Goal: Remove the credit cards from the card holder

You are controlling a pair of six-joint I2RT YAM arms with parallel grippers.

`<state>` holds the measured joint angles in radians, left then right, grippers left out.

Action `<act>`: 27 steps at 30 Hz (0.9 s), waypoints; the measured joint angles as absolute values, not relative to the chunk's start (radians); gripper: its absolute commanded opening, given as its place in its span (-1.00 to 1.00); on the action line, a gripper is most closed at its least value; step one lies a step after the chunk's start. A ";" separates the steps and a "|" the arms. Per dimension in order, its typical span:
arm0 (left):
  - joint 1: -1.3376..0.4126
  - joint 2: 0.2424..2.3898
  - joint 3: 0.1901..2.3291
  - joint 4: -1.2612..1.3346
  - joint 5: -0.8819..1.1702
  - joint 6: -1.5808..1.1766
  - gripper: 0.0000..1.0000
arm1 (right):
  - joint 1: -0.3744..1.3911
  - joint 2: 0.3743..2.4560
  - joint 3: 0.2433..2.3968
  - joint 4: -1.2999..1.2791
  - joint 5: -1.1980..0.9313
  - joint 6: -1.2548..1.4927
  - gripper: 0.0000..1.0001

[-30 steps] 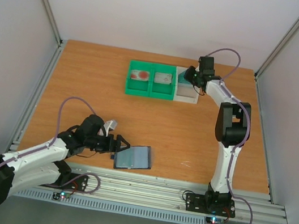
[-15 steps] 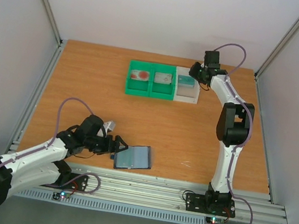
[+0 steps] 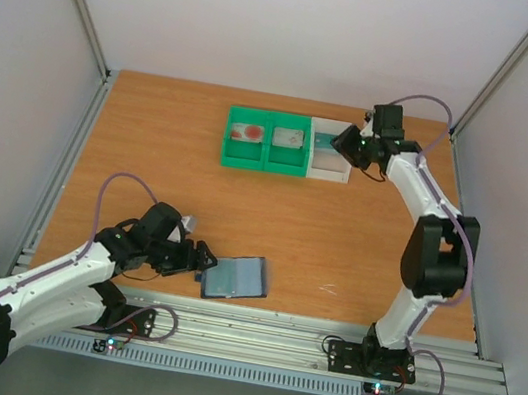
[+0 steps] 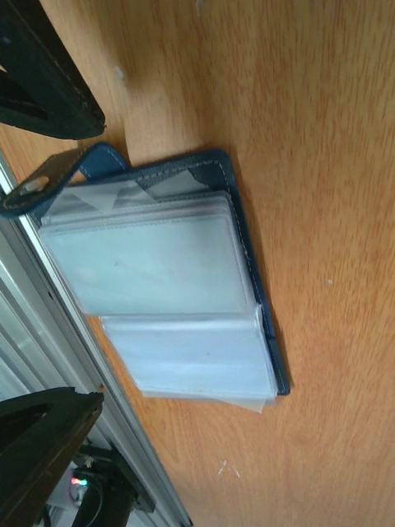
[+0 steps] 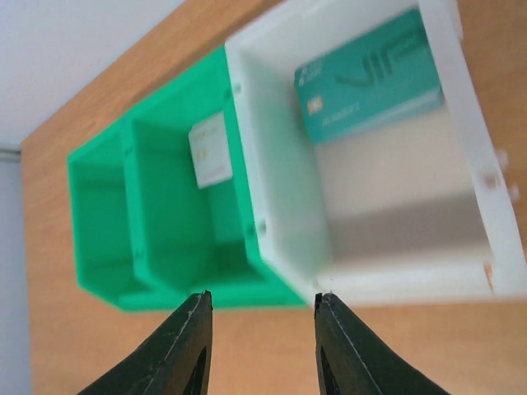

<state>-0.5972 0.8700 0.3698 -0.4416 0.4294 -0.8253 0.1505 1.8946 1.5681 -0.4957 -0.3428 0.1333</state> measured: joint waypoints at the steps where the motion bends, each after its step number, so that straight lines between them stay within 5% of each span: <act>1: -0.597 0.868 0.372 -0.453 0.426 -0.823 0.61 | 0.150 1.851 1.522 -0.490 -0.356 0.138 -0.30; 13: -0.597 0.872 0.382 -0.455 0.387 -0.813 0.39 | 0.192 1.474 1.139 -0.483 -0.505 0.141 -0.29; 27: -0.597 0.984 0.346 -0.299 0.360 -0.854 0.23 | 0.532 1.338 0.862 -0.487 -0.542 0.165 -0.25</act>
